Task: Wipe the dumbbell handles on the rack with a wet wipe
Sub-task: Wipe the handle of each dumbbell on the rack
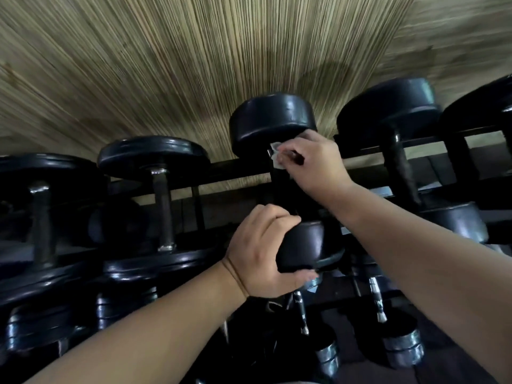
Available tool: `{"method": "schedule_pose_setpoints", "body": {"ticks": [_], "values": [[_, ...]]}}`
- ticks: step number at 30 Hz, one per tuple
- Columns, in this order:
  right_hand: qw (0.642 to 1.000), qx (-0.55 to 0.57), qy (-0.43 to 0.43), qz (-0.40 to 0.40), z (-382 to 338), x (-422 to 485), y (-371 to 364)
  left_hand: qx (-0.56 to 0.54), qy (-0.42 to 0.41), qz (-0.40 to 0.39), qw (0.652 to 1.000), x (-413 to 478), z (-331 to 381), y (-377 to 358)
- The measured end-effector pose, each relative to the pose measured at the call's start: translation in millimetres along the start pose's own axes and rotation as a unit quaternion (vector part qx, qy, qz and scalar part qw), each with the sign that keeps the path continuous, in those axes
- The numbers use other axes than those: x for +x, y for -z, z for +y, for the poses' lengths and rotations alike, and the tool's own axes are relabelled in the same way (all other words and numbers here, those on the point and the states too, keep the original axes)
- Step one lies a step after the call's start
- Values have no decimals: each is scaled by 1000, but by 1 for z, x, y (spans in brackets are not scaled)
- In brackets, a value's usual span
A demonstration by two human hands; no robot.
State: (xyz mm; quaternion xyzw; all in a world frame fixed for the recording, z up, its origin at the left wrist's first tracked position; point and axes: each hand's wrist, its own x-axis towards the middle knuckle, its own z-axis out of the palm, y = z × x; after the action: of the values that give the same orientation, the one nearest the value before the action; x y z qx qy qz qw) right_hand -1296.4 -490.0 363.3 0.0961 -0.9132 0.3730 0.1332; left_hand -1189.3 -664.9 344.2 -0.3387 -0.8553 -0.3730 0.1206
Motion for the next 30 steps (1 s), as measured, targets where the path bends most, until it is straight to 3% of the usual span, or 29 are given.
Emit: {"method": "schedule_pose_setpoints", "body": {"ticks": [4,8,10,12,15,17,19,24,26,30], "values": [[999,3,-4,-37,1,-1,6,-18,14,11,1000,-4,0,-2],[976,24,-46,-211,-7,-10,32,-24,48,29,998,-13,-3,-6],[966,18,-51,-251,-8,-11,36,-31,53,27,998,-14,-4,-8],[977,14,-46,-207,-9,-4,31,-32,53,29,998,-13,-3,-8],[995,-3,-67,-75,-11,8,18,-32,53,33,998,-13,-3,-9],[996,-6,-84,-43,-12,8,12,-33,56,33,997,-14,-3,-9],[990,12,-125,-56,-13,0,14,-33,60,32,997,-13,-3,-9],[959,46,-184,-209,-13,-31,36,-28,67,18,997,-14,-3,-8],[961,58,-188,-193,-13,-31,35,-25,70,12,997,-13,-3,-6],[981,62,-175,-61,-14,-7,16,-20,68,17,997,-12,-3,-7]]}}
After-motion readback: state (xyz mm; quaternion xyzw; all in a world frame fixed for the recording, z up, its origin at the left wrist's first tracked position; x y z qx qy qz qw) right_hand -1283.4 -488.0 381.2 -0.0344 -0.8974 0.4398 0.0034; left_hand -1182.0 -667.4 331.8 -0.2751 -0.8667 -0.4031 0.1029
